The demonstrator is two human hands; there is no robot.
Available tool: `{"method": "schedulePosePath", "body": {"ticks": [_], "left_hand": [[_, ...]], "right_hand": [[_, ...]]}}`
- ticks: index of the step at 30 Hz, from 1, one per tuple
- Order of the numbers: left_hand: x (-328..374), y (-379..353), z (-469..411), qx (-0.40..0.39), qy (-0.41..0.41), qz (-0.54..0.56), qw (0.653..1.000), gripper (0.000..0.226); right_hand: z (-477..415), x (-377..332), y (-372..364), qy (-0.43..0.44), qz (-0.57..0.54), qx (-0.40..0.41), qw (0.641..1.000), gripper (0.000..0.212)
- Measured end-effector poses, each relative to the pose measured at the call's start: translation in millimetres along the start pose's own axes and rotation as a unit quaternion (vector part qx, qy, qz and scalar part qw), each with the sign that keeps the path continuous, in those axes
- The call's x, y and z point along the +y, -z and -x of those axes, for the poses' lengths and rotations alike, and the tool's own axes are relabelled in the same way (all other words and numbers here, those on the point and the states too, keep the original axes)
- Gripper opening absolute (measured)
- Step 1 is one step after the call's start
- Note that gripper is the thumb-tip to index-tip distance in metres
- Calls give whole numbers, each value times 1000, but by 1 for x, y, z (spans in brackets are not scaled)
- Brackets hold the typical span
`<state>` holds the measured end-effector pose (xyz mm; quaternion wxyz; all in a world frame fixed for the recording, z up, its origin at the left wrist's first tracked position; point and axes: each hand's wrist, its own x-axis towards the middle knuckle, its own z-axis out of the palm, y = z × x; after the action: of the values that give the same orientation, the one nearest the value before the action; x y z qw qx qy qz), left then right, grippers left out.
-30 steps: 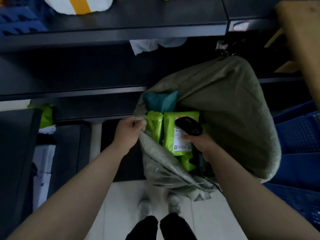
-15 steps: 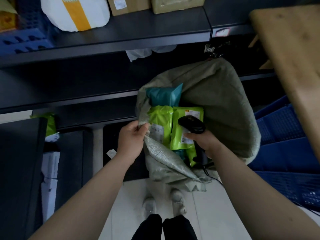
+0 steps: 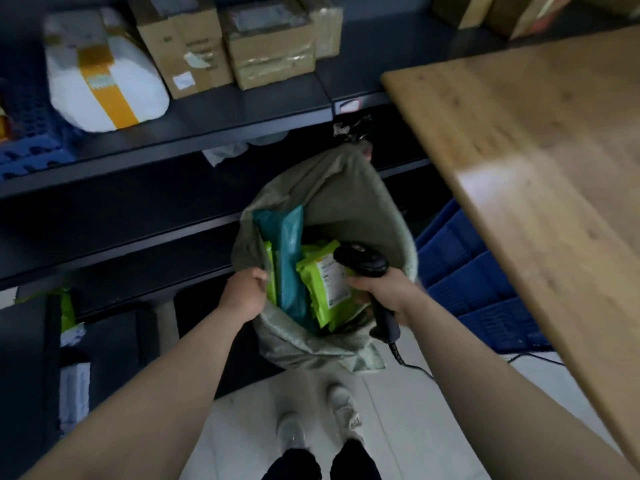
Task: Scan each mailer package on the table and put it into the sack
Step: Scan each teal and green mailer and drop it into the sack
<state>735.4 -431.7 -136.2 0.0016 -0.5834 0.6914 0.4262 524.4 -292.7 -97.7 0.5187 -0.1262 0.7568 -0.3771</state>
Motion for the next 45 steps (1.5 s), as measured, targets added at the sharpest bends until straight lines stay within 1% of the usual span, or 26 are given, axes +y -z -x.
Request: {"method": "schedulePosePath", "body": {"ticks": [2,6,10,14,17,21,24,27,30,33,35,38,42,45], "left_hand": [[20,2,16,-19,-42,-37,998,29],[76,-3,54,-12,-159,-131,978,22],[145,-17,103,-11,-261,-207,943,24],[213,-45,150,4,-351,-260,900,27],[263,-74,183,19,-392,-276,877,28],[324,-121,224,40,-416,-289,862,25],[364,-158,253,51,-420,-298,855,26],[397,-189,273,70,-435,-316,840,29],[425,-215,279,84,-440,-326,833,31],[452,-237,274,91,-441,-330,830,31],[469,-253,264,95,-443,-329,828,32],[494,-277,246,100,-436,-330,831,31],[536,-316,213,84,-422,-325,842,31],[563,-343,188,68,-404,-327,852,31]], "right_hand": [[33,-2,19,0,-11,0,1000,26],[97,-1,67,3,-33,14,999,23],[157,5,124,15,-40,39,998,16],[211,12,187,33,12,76,997,20],[243,22,243,43,43,97,993,22],[276,38,326,61,37,110,991,21],[293,47,386,86,68,115,987,18],[300,52,437,91,84,120,985,11],[297,52,482,89,85,143,982,10],[281,49,524,95,147,159,972,12],[267,45,552,93,220,163,957,19],[246,32,589,95,304,145,937,36],[206,14,637,141,349,125,918,53],[170,6,670,170,364,122,907,60]]}}
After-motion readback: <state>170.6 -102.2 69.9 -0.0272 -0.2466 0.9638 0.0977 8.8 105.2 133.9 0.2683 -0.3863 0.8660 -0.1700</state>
